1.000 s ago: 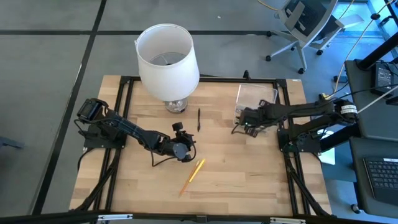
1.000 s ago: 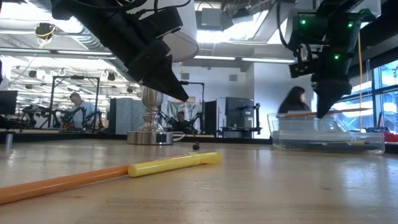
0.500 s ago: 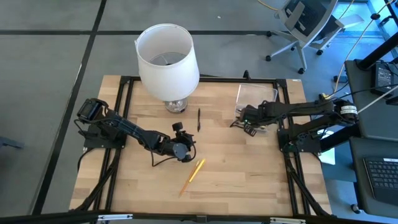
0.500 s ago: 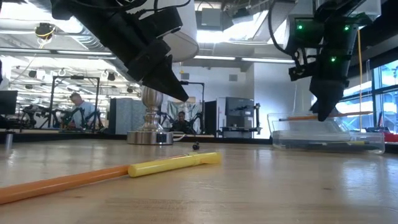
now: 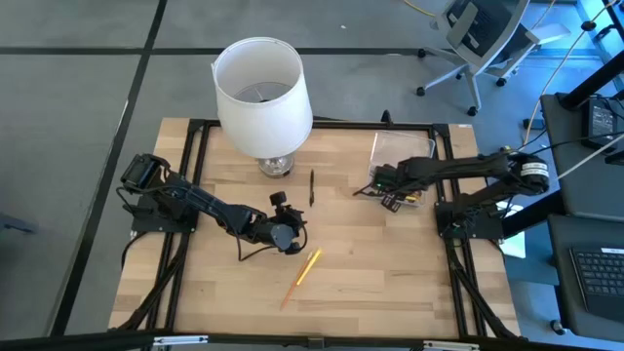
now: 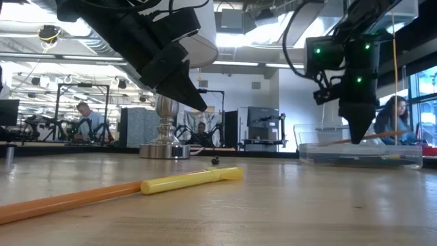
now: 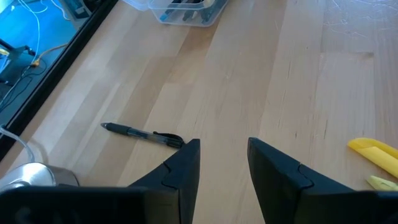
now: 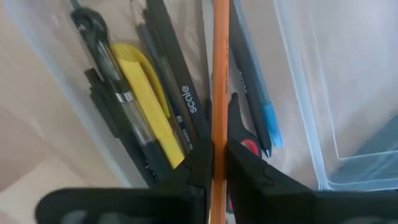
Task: Pick & place school supplies into a supply box
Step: Put the yellow pencil into the transparent supply box
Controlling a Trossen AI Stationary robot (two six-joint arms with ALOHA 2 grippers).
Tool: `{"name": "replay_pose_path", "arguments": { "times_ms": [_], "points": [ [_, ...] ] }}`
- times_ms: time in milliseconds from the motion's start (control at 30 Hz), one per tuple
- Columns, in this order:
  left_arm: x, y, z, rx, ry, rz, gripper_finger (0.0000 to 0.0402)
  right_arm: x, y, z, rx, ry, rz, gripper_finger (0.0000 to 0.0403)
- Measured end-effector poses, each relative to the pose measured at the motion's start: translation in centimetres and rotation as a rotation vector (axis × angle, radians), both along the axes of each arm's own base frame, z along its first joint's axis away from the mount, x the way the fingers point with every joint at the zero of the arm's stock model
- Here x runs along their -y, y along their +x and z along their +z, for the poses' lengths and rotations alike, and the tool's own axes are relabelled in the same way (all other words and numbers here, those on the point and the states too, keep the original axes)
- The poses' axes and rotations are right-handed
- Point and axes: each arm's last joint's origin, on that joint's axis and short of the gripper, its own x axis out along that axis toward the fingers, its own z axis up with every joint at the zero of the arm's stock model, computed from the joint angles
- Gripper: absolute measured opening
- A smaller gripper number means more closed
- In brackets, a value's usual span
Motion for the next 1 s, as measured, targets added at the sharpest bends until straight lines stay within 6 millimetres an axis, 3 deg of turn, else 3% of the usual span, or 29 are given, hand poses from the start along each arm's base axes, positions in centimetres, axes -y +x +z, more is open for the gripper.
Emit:
{"name": "replay_pose_path", "arguments": {
  "times_ms": [267, 700, 1000],
  "points": [
    [0.01, -0.01, 0.00, 0.000, 0.000, -0.001, 0.0127, 0.79, 0.71, -1.08, -0.032, -0.022, 0.046, 0.0041],
    [0.07, 0.00, -0.03, -0.004, -0.011, -0.013, 0.0127, 0.84, 0.95, -1.20, -0.017, -0.027, 0.045, 0.0042],
    [0.80, 0.05, -0.31, -0.060, -0.205, -0.190, 0.0127, 0.85, 0.96, -1.20, -0.024, -0.026, 0.067, 0.0092]
  ]
}}
